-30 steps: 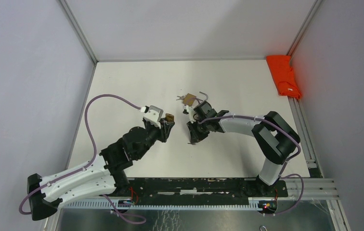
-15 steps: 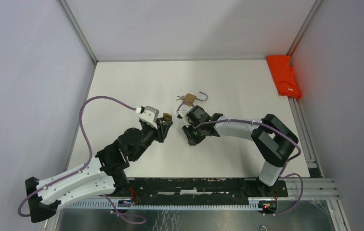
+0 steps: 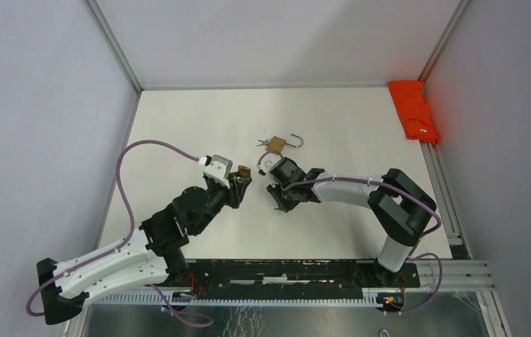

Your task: Unlock with the key

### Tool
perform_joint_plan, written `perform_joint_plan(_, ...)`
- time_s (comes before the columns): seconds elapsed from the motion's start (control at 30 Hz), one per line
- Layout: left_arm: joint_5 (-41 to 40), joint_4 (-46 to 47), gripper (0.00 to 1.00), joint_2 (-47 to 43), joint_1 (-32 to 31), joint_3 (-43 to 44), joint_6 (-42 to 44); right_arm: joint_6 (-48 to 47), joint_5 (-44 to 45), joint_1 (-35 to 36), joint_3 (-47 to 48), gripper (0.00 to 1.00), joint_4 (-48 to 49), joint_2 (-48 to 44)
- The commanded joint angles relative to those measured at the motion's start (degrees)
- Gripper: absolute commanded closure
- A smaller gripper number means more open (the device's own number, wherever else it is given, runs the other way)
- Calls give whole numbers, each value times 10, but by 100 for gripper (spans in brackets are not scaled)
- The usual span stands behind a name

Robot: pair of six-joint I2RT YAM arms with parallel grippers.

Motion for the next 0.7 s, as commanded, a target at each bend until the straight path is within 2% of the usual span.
perform_joint_plan(0.0, -10, 24, 98, 1, 1, 3, 21, -5, 39, 13, -37, 72, -67, 47)
perform_joint_plan(0.17, -13, 21, 98, -2, 1, 2, 20, 3, 46, 39, -41, 73, -68, 61)
perform_joint_plan(0.47, -14, 20, 98, -8, 2, -3, 16, 22, 45, 65, -64, 100, -51, 76)
perform_joint_plan(0.67, -16, 18, 98, -17, 1, -8, 14, 38, 92, 69, -71, 100, -53, 57)
